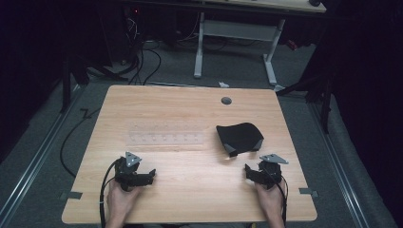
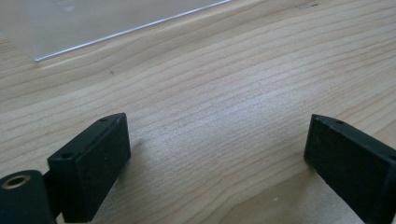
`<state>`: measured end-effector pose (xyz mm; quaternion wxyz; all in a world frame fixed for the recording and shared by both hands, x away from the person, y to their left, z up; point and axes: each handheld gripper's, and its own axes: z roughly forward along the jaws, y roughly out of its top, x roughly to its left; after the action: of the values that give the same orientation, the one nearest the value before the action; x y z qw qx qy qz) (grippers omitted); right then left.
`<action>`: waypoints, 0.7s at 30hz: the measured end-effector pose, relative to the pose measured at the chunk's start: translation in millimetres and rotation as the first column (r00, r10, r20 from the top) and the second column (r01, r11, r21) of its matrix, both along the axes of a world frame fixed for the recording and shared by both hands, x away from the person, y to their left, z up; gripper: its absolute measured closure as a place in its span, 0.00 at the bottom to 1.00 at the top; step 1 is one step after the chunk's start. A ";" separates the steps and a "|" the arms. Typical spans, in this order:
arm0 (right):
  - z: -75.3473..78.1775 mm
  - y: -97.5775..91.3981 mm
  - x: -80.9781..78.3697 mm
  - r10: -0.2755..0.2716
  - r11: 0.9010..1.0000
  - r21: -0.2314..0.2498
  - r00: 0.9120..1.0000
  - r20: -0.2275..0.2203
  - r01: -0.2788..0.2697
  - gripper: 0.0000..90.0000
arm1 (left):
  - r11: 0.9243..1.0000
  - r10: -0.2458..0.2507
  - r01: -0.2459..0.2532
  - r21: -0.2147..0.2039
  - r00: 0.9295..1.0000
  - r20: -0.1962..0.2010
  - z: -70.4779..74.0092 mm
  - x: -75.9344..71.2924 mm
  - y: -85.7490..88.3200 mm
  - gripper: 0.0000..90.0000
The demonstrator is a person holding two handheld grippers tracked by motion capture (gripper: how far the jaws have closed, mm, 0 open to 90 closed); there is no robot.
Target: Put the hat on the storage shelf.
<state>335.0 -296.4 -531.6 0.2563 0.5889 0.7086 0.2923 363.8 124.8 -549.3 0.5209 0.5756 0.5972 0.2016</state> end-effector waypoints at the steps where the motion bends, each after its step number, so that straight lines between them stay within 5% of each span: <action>1: 0.0 0.0 0.0 0.000 1.000 0.000 1.000 0.000 0.000 0.24 | 1.000 0.000 0.000 0.000 1.000 0.000 0.0 0.0 0.0 0.10; 21: 0.4 0.8 -0.2 0.050 0.999 0.000 0.999 -0.009 -0.050 0.23 | 1.000 -0.015 0.015 -0.007 1.000 0.013 0.6 -3.2 -0.9 0.15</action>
<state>334.8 -295.6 -531.2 0.2457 0.5721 0.7243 0.2960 360.6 123.9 -548.6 0.5281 0.5771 0.5902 0.1994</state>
